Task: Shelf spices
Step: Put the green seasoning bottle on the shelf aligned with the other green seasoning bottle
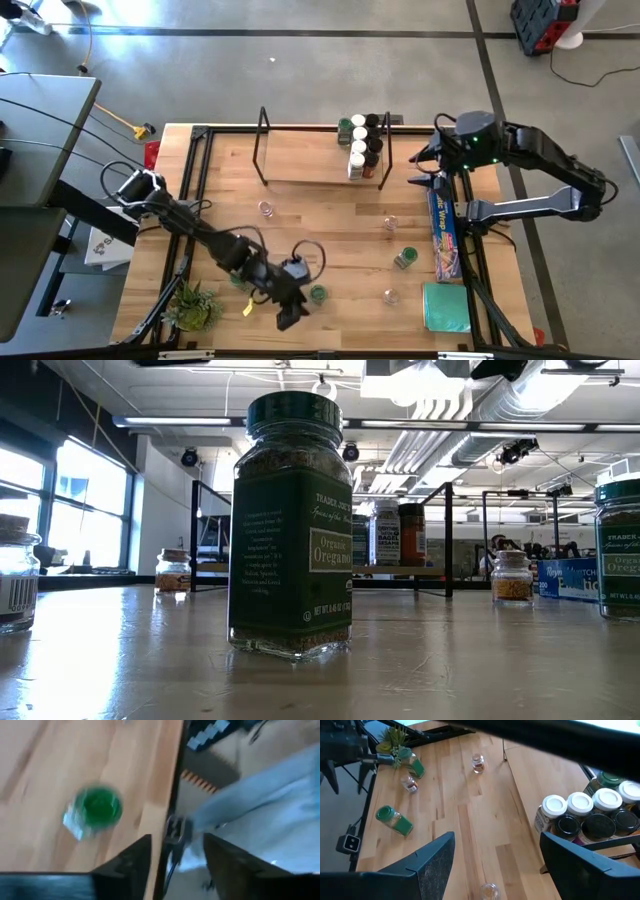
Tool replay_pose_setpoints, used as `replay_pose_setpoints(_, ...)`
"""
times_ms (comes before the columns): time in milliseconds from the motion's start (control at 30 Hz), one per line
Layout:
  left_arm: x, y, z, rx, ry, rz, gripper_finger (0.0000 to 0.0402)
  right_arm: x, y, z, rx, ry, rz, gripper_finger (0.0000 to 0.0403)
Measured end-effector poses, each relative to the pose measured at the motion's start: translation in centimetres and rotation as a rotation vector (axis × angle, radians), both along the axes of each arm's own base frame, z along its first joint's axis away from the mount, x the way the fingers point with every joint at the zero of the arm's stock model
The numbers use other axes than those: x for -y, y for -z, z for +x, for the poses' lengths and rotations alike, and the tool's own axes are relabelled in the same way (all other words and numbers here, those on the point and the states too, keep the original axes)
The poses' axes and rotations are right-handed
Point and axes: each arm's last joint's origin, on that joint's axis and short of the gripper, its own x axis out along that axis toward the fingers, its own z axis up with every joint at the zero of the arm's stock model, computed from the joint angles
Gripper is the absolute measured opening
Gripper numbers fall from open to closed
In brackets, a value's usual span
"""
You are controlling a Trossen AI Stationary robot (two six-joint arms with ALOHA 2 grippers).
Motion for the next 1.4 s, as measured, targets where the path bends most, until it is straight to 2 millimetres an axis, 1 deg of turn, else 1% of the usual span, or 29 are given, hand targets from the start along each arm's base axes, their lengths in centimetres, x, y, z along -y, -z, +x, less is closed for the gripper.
replay_pose_setpoints(133,1.2,2.1,0.2,-0.079,-0.034,0.003,0.0249,0.0,0.1,0.0,-0.008,0.001,0.0,0.0286)
replay_pose_setpoints(233,1.7,4.1,0.8,-0.144,-0.1,-0.007,0.0285,0.0,0.1,-0.1,-0.015,-0.001,-0.002,0.0286)
replay_pose_setpoints(333,1.8,5.9,1.4,-0.207,-0.2,-0.029,0.0297,0.0,0.2,-0.2,-0.025,-0.003,-0.001,0.0286)
replay_pose_setpoints(467,1.7,6.8,1.9,-0.186,-0.355,-0.004,0.0298,-0.1,0.3,-0.2,-0.039,-0.018,-0.016,0.0286)
replay_pose_setpoints(633,1.1,6.8,2.3,-0.105,-0.47,0.055,0.0298,-0.1,0.4,-0.3,-0.052,-0.02,-0.014,0.0286)
replay_pose_setpoints(767,0.1,7.2,2.1,-0.161,-0.496,0.125,0.0297,-0.1,0.5,-0.4,-0.062,-0.024,-0.016,0.0286)
replay_pose_setpoints(900,-1.3,7.7,2.0,-0.225,-0.491,0.207,0.0293,-0.1,0.5,-0.5,-0.073,-0.032,-0.022,0.0286)
replay_pose_setpoints(1100,-2.7,7.4,2.4,-0.242,-0.415,0.253,0.0291,-0.1,0.5,-0.5,-0.074,-0.032,-0.021,0.0286)
replay_pose_setpoints(1233,-3.8,6.5,2.0,-0.272,-0.379,0.289,0.0284,-0.1,0.5,-0.5,-0.076,-0.036,-0.025,0.0286)
replay_pose_setpoints(1400,-5.1,4.5,0.7,-0.3,-0.358,0.339,0.0263,-0.1,0.6,-0.5,-0.079,-0.048,-0.039,0.0286)
